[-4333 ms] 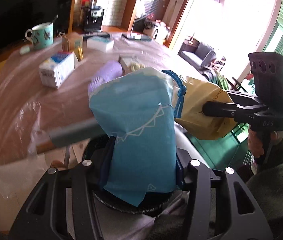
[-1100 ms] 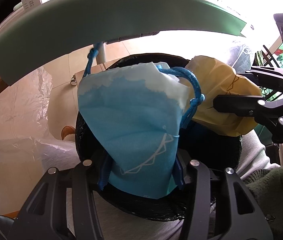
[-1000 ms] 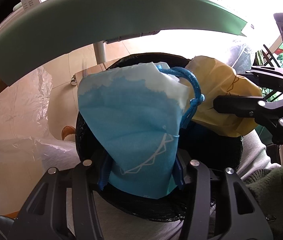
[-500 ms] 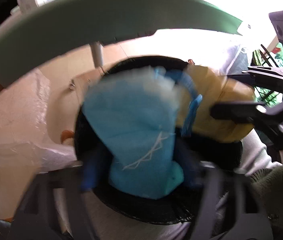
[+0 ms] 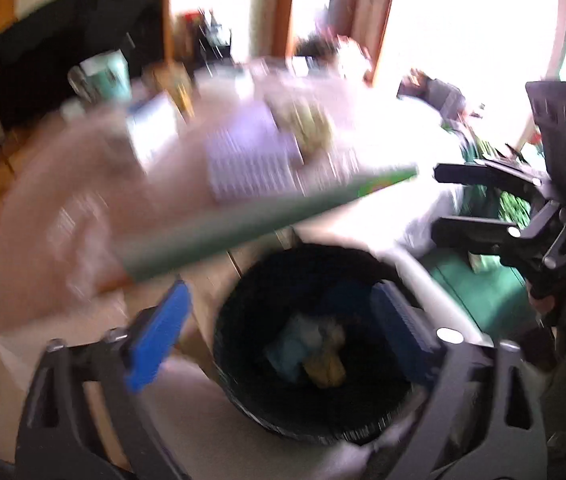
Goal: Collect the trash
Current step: 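Open both tools to drop the bags into the black bin, then grasp the Naproxen Sodium box with the left tool while the right tool grasps the white medicine box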
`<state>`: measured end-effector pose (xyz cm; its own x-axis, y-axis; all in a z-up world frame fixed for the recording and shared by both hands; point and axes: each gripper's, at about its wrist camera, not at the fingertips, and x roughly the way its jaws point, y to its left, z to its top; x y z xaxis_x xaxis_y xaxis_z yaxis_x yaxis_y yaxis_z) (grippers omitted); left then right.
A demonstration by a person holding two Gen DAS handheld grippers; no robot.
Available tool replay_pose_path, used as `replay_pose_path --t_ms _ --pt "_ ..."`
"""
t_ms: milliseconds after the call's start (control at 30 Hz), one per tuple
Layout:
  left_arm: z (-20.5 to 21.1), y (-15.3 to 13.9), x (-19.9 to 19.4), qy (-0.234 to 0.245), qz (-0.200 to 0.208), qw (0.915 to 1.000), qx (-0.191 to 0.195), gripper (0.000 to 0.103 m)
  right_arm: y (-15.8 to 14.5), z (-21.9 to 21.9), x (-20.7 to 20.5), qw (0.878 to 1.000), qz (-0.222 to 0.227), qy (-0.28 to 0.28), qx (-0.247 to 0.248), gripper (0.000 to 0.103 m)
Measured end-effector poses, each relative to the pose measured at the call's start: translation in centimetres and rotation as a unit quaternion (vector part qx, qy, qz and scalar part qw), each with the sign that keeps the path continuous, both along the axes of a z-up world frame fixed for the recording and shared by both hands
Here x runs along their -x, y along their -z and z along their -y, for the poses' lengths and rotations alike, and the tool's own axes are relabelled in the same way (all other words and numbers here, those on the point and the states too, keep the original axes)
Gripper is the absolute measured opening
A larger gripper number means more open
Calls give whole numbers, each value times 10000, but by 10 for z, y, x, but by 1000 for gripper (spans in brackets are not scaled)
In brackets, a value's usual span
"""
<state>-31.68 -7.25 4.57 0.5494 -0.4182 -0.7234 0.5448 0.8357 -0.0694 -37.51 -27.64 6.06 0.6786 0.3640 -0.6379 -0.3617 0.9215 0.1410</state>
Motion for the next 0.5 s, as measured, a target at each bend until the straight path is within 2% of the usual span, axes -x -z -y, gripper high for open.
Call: replay_pose_path --t_ms 67,133,200,300,500 --pt "-6 -19 -10 -159 339 9992 153 102 -15 7 -13 9994 276 212 17 99" --pt "-7 -31 -32 -410 552 9976 60 102 -24 14 -41 9980 308 546 67 99" --pt "-8 -35 -53 -586 656 9961 -29 102 -26 22 -70 9973 108 715 -95 99" --pt "-14 -38 -90 -747 486 9960 -52 102 -16 39 -122 9933 -463 921 -515 99" --pt "-16 -18 -141 -933 420 9931 -581 102 11 42 -173 9868 -996 1222 -369 97"
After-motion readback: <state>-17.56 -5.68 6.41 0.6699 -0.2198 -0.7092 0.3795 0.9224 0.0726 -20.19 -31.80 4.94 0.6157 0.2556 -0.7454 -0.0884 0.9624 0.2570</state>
